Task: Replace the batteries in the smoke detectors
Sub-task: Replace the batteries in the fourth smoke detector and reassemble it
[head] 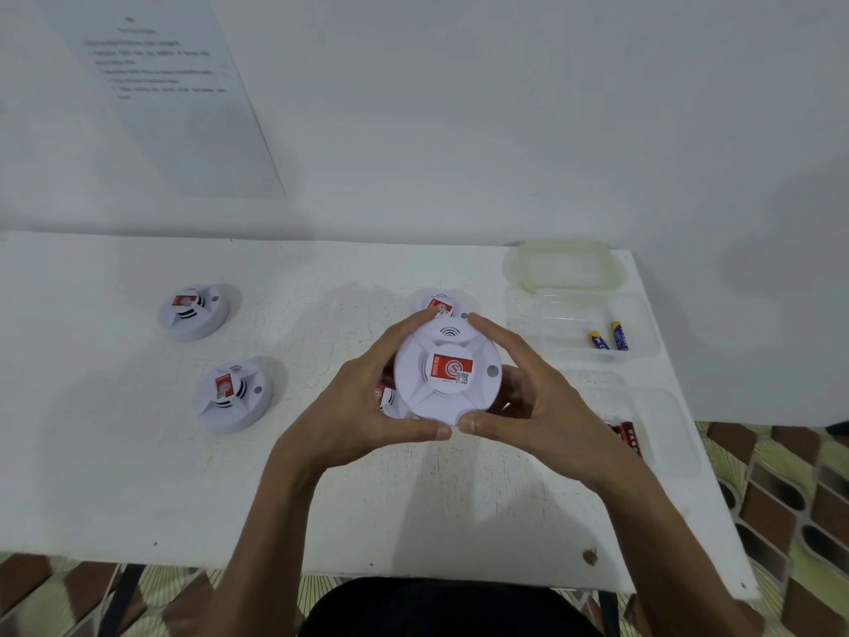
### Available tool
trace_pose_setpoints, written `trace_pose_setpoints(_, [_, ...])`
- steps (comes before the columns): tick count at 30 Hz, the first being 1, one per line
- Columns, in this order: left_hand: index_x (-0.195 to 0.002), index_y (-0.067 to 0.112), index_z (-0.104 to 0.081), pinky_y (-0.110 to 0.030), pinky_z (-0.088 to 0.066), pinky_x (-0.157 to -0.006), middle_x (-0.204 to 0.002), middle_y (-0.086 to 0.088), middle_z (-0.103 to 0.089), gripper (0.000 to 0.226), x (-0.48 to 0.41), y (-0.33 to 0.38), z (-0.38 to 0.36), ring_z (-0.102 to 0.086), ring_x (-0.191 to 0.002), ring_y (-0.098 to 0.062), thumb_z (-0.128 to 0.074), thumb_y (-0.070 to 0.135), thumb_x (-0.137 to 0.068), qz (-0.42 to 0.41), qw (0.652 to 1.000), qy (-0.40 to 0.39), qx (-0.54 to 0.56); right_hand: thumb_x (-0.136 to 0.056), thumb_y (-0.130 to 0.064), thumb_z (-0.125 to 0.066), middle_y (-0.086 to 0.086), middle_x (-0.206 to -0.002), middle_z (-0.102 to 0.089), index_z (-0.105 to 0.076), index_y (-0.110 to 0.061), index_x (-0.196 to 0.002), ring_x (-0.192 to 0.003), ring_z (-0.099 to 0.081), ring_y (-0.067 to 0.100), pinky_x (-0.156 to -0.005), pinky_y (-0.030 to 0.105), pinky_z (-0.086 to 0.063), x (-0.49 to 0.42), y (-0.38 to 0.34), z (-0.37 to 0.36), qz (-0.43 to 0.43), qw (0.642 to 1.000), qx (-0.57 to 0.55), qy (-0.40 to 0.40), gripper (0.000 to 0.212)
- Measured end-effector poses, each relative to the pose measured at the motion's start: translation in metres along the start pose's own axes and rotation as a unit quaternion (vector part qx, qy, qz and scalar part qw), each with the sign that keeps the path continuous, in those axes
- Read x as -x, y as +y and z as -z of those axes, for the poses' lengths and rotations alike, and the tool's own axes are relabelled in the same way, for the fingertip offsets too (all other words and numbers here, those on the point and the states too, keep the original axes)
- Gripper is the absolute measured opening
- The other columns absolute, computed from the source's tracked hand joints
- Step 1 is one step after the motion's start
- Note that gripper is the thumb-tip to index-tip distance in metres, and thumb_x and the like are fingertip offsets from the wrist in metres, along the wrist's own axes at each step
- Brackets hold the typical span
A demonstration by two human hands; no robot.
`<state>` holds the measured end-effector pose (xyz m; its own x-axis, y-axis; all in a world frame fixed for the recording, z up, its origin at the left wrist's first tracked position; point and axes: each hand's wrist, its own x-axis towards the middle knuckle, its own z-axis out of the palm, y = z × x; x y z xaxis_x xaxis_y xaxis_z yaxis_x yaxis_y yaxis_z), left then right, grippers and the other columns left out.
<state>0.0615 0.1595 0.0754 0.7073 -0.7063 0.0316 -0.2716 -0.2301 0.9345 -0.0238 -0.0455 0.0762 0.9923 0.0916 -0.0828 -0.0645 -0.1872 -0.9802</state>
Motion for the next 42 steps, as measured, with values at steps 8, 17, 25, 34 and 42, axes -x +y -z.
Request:
trace_pose_setpoints(8, [-0.139,0.036,-0.027,-0.010,-0.040,-0.095,-0.135,0.032,-0.042,0.091,0.000,-0.003,-0.001,-0.044,-0.125,0.003,-0.081,0.023,-0.067,0.003,1.000,0.002,-0.002,-0.080,-0.022,-0.081,0.006,-0.116,-0.066,-0.030,-0.057,-0.141,-0.086,-0.061,0.038,-0.076,0.045,-0.058,0.001,0.000,-0.001,-0.002,0.999,0.040,0.008,0.087])
trace_pose_setpoints(17, [-0.140,0.036,-0.026,-0.008,-0.039,-0.094,-0.135,0.033,-0.041,0.093,0.002,-0.004,0.000,-0.043,-0.124,0.005,-0.083,0.020,-0.067,0.007,1.000,0.002,-0.005,-0.080,-0.023,-0.080,0.008,-0.113,-0.067,-0.029,-0.058,-0.141,-0.084,-0.060,0.037,-0.075,0.042,-0.057,0.001,0.000,-0.003,-0.001,0.999,0.054,0.009,0.087])
trace_pose_setpoints(25, [-0.136,0.041,-0.026,-0.003,-0.039,-0.087,-0.128,0.043,-0.040,0.092,0.005,-0.006,0.003,-0.043,-0.121,0.011,-0.082,0.024,-0.066,0.009,1.000,0.010,-0.010,-0.080,-0.026,-0.080,0.007,-0.101,-0.068,-0.027,-0.059,-0.140,-0.072,-0.057,0.029,-0.073,0.037,-0.056,-0.002,0.001,-0.007,0.004,0.997,0.071,0.009,0.087])
trace_pose_setpoints(34, [-0.139,0.043,-0.026,-0.007,-0.043,-0.088,-0.130,0.039,-0.042,0.093,0.006,-0.020,0.024,-0.046,-0.118,0.009,-0.082,0.033,-0.065,0.025,0.999,0.020,-0.042,-0.077,-0.029,-0.082,-0.009,-0.101,-0.065,-0.021,-0.054,-0.145,-0.066,-0.055,0.007,-0.070,0.024,-0.054,-0.023,0.001,-0.020,-0.002,0.995,0.095,-0.002,0.095])
trace_pose_setpoints(42, [-0.141,0.045,-0.023,-0.007,-0.047,-0.078,-0.125,0.038,-0.040,0.100,0.004,-0.044,0.066,-0.052,-0.105,0.005,-0.080,0.050,-0.060,0.046,0.991,0.057,-0.108,-0.078,-0.027,-0.081,-0.013,-0.101,-0.062,-0.020,-0.044,-0.148,-0.065,-0.057,0.000,-0.067,0.015,-0.049,-0.070,0.004,-0.045,-0.022,0.990,0.138,-0.011,0.094])
